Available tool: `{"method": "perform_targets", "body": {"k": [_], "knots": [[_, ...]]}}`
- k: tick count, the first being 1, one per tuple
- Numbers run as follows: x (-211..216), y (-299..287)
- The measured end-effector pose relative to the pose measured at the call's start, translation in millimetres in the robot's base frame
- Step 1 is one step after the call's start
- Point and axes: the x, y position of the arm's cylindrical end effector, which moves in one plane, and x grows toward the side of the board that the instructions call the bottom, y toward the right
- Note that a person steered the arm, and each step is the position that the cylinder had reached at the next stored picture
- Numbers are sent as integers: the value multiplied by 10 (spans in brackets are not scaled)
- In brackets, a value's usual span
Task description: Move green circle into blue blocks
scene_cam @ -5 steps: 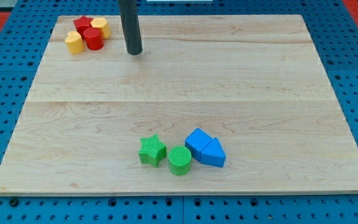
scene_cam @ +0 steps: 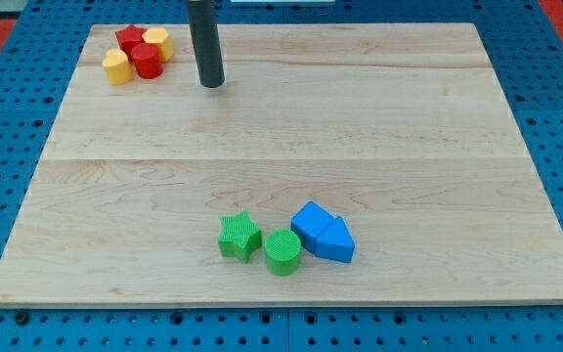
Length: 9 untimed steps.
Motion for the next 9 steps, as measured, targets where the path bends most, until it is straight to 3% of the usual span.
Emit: {"method": "perform_targets", "body": {"k": [4,6,9], "knots": [[1275,2],[2297,-324],[2502,-257]]}}
